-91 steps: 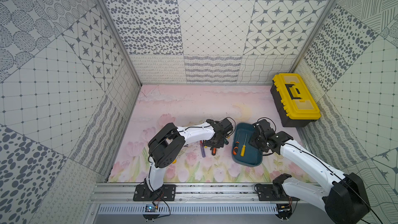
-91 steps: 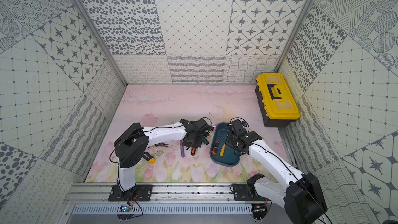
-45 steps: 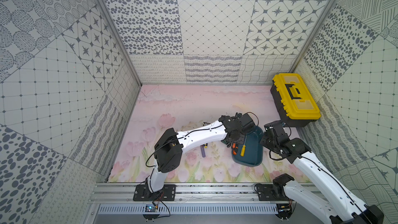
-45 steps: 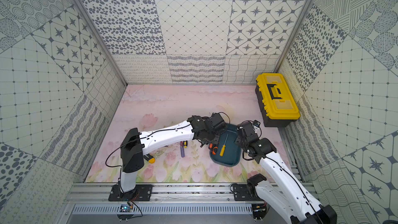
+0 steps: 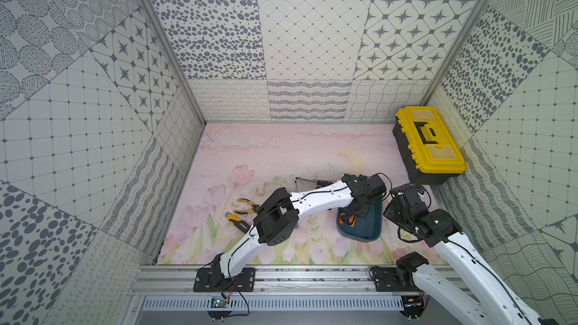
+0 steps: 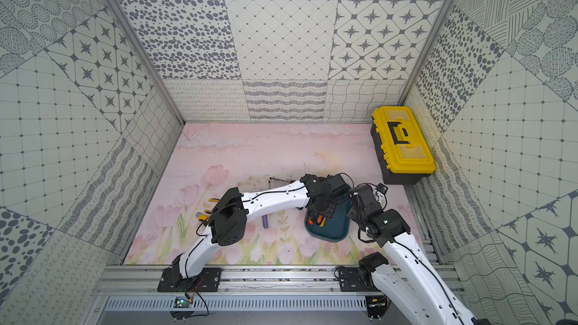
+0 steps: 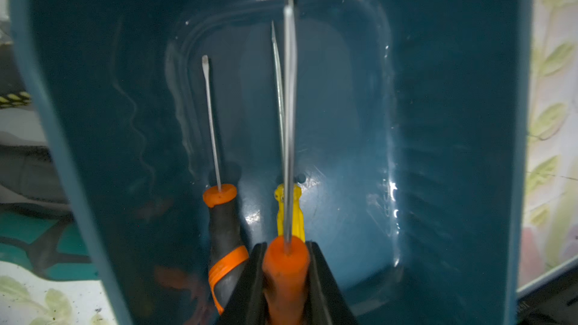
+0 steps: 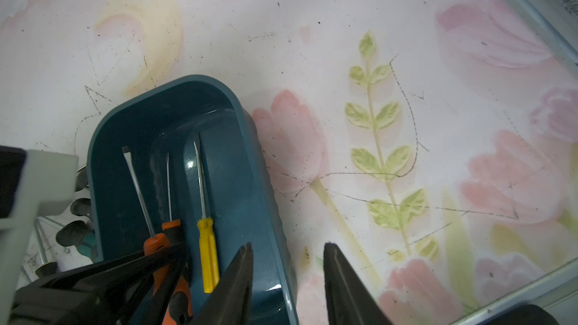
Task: Put the screwdriver on the desktop into the storage box
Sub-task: Place the screwdriver in the storage box.
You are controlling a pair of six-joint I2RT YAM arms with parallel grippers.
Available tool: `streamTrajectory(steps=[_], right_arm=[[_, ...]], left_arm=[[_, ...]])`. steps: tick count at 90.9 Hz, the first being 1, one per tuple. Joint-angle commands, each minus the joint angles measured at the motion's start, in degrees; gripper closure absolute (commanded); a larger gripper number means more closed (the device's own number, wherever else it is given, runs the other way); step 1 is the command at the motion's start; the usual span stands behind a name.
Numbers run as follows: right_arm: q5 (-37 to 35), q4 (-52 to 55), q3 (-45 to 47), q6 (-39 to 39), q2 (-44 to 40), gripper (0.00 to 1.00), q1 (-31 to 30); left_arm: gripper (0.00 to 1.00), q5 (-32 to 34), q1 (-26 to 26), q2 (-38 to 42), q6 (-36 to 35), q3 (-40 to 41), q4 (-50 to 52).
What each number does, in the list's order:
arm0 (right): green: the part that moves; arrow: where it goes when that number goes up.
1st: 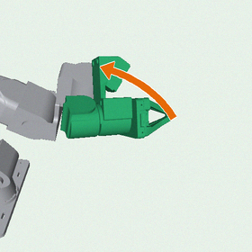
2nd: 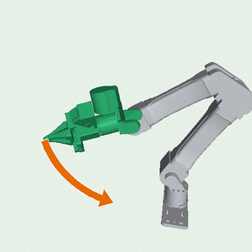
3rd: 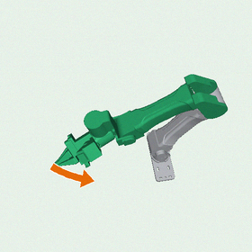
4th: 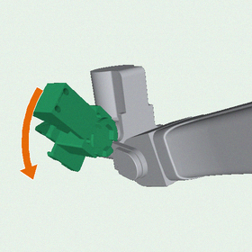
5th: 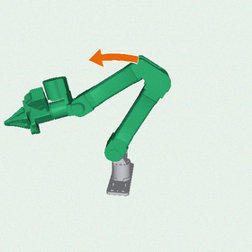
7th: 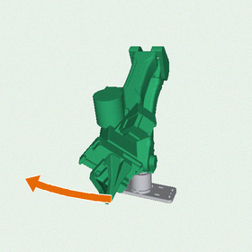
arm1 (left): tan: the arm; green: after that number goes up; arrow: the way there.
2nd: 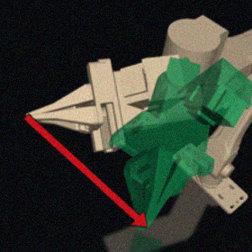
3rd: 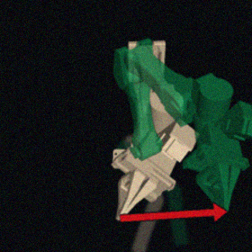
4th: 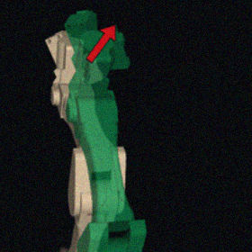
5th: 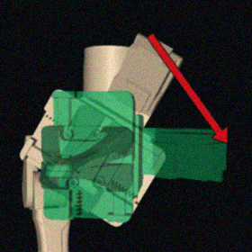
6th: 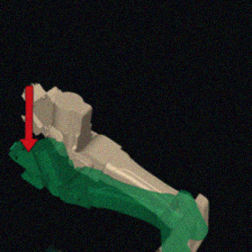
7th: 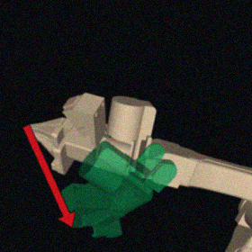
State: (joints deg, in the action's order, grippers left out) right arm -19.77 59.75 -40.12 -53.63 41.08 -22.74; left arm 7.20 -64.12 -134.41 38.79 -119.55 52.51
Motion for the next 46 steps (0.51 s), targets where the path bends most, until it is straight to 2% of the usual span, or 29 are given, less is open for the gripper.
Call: streamTrajectory(steps=[1, 10, 24, 34, 46], right_arm=[[-0.80, 0.88, 0.42, -0.89, -0.91, 0.58, 0.30], [-0.88, 0.99, 0.25, -0.74, -0.92, 0.58, 0.36], [-1.27, 1.21, -0.15, -0.31, -0.85, 0.58, 0.33], [-1.56, 1.16, -0.58, 0.77, -0.55, 0.58, 0.37], [-1.02, 0.04, -1.67, 3.64, 1.12, 0.58, 0.36]], left_arm=[[0.71, -0.70, -0.22, -2.33, -1.21, -1.82, 4.91], [0.62, 0.09, -0.14, -2.70, -1.05, -2.26, 5.64], [0.58, 1.56, 0.13, -0.63, -0.83, -2.23, 4.38], [0.58, 4.04, 0.12, 4.15, -0.94, -0.81, 1.00], [0.58, 8.83, 0.37, 13.81, -0.04, 5.88, -5.31]])
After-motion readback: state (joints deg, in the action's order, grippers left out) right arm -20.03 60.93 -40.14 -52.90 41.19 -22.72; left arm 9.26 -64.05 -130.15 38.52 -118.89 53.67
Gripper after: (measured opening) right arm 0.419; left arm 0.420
